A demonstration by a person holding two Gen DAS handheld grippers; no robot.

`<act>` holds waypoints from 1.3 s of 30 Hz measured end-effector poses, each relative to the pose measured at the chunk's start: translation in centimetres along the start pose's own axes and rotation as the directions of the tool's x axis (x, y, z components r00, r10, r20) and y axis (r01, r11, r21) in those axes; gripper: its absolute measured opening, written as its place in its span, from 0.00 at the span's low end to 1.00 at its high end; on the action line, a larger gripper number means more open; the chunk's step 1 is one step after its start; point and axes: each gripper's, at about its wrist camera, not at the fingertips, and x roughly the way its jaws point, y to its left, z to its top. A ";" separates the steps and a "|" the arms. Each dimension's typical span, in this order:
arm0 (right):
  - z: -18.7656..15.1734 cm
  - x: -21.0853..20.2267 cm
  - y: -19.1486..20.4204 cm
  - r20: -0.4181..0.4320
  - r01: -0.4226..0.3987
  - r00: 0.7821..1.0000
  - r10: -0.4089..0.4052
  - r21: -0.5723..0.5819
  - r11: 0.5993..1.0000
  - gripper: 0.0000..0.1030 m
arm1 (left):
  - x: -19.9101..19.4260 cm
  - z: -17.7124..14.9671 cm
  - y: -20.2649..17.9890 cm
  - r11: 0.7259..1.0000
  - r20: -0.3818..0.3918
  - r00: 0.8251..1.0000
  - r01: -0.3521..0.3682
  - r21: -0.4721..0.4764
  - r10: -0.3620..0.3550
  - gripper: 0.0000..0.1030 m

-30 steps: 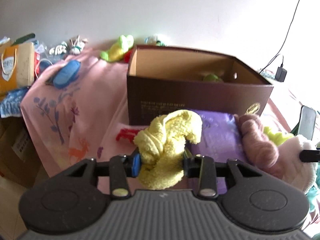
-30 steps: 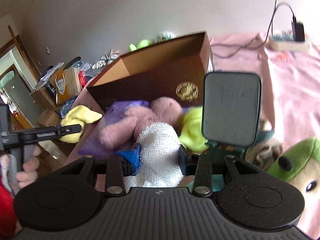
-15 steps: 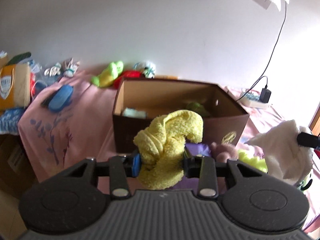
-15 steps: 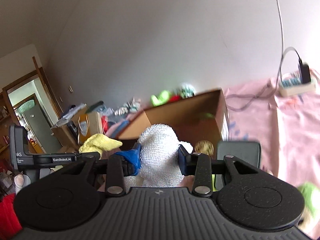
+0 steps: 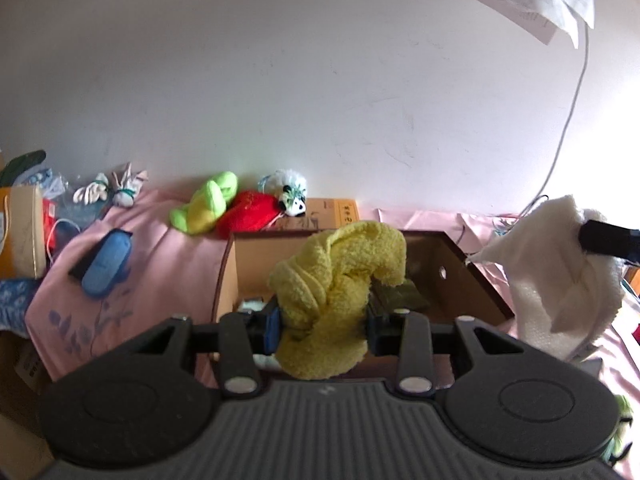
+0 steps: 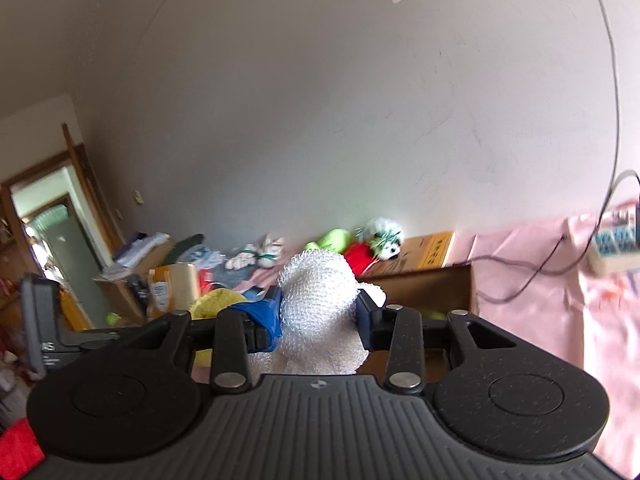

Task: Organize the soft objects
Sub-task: 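Lift the yellow towel with the left tool while the right tool carries the white cloth over the box, then open the left tool to drop the towel in the box while the right tool releases the white cloth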

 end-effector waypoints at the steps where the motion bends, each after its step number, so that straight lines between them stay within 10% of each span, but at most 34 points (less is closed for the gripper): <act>1: 0.6 1.0 0.0 -0.005 0.013 1.000 -0.013 -0.005 1.000 0.21 | 0.8 0.6 0.0 1.000 -0.005 1.000 -0.007 0.003 0.007 0.37; 29: -1.3 17.9 -4.7 -0.325 0.256 0.913 -0.247 -0.017 0.967 0.24 | 16.1 0.2 3.0 0.985 -0.301 0.939 -0.170 0.016 0.167 0.45; 39: -0.7 13.5 -2.7 -0.253 0.197 0.953 -0.168 0.095 0.976 0.25 | 13.2 0.3 1.4 0.968 -0.235 0.939 -0.242 0.072 0.252 0.60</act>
